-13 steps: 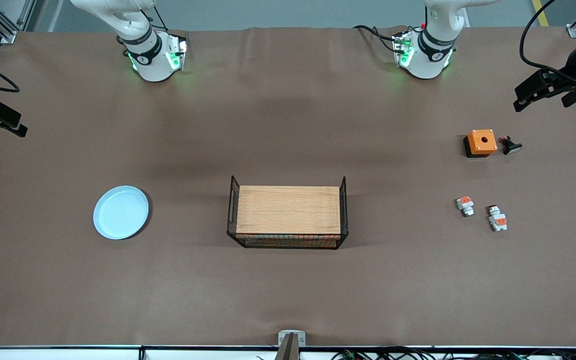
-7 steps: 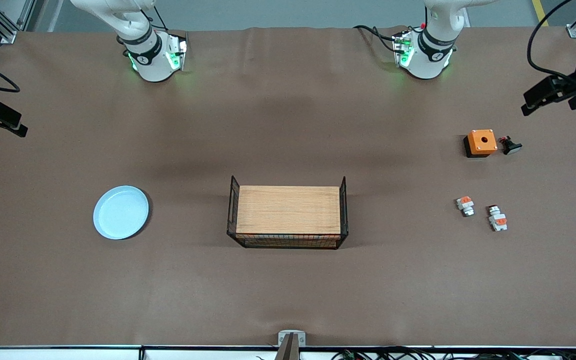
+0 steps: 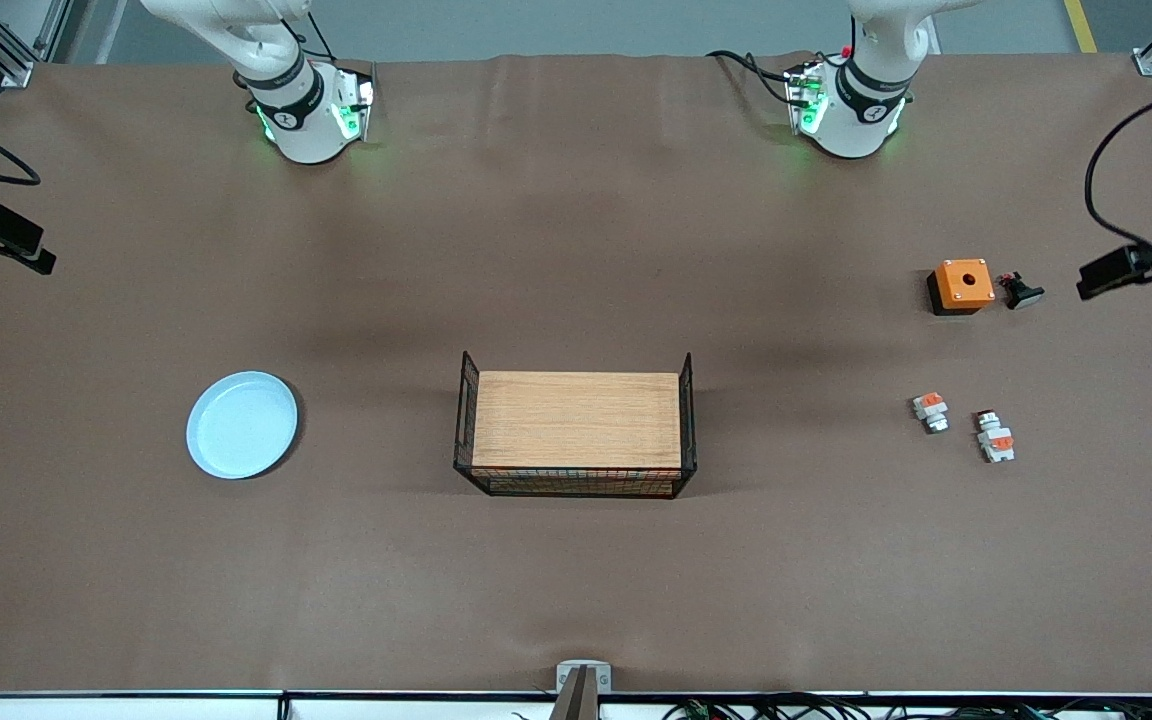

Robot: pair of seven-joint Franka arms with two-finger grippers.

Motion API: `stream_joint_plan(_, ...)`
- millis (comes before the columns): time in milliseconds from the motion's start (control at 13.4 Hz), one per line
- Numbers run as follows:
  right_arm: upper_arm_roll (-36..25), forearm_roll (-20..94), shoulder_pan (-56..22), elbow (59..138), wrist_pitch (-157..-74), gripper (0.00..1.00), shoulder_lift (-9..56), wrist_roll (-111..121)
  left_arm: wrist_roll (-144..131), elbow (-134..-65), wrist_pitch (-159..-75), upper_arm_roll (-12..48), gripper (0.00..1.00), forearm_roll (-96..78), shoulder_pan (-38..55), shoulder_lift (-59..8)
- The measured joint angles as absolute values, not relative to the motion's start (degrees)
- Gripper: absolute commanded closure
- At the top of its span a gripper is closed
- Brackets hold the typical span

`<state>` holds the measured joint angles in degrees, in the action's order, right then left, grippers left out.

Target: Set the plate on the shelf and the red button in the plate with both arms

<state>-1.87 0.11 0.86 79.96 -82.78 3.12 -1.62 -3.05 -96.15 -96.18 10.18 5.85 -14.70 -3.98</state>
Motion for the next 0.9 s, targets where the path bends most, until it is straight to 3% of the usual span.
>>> stream_joint_plan(522, -1.8, 0.1, 0.9, 80.0, -82.8, 0.0, 3.2, -1.6, -2.9, -116.0, -129.4, 10.2, 0.0, 5.8, -16.5, -10.8)
stream_joint_plan(896, -1.8, 0.1, 0.9, 81.5, -84.2, 0.0, 4.8, -1.6, -2.5, -118.2, -144.3, 10.1, 0.04, 5.8, -20.3, -23.6)
